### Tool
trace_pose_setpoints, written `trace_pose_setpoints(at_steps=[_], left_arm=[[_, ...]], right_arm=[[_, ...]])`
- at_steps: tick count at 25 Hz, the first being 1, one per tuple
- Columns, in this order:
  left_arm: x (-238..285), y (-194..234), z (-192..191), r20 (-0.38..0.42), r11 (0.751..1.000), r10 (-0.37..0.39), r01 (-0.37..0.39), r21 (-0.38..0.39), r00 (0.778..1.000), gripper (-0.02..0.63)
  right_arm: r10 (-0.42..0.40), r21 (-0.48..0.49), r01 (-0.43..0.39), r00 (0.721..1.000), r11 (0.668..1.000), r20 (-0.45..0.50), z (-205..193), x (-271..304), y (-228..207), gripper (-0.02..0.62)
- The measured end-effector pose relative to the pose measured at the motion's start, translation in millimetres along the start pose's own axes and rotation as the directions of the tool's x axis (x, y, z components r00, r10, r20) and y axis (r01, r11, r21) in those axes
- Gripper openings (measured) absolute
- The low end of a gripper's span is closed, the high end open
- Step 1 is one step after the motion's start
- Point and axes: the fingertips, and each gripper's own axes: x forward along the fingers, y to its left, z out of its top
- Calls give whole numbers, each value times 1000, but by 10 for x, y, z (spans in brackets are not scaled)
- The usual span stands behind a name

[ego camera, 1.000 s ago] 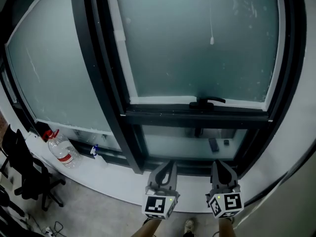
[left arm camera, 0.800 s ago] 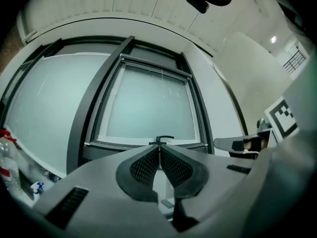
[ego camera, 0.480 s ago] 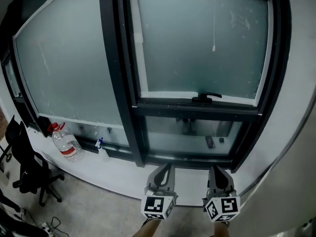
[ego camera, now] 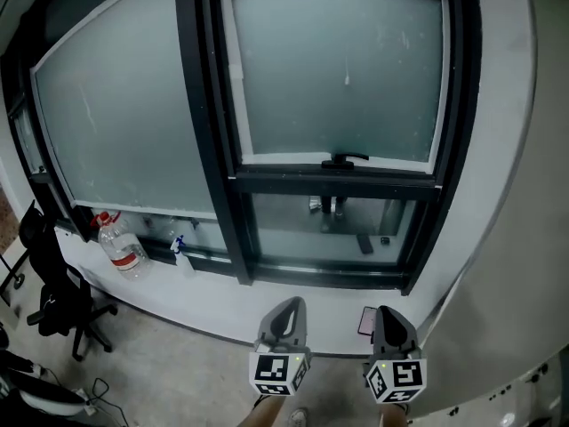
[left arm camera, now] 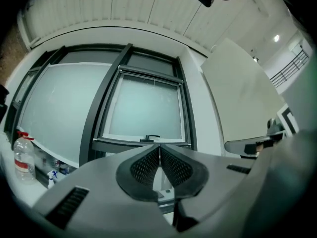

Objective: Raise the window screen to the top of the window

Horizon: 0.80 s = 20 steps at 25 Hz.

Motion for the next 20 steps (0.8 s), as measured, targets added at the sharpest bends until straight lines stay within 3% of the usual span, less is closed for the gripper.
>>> trace_pose_setpoints(at_steps=[7,14,20], left_arm=[[-663,-397,16,-22,999,18,-17,27,1000,12],[-998,-302,67,-30,999,50,-49,22,998,12],[-1457,-227,62,-41,999,33,-33,5,999,12]], right_arm=[[56,-4,-56,998,998,-28,-71,-649,128,8],[75,-5,-75,996,997,-40,-71,-880,340,8],[37,15,-36,997,999,-62,-148,-1162,615,8]])
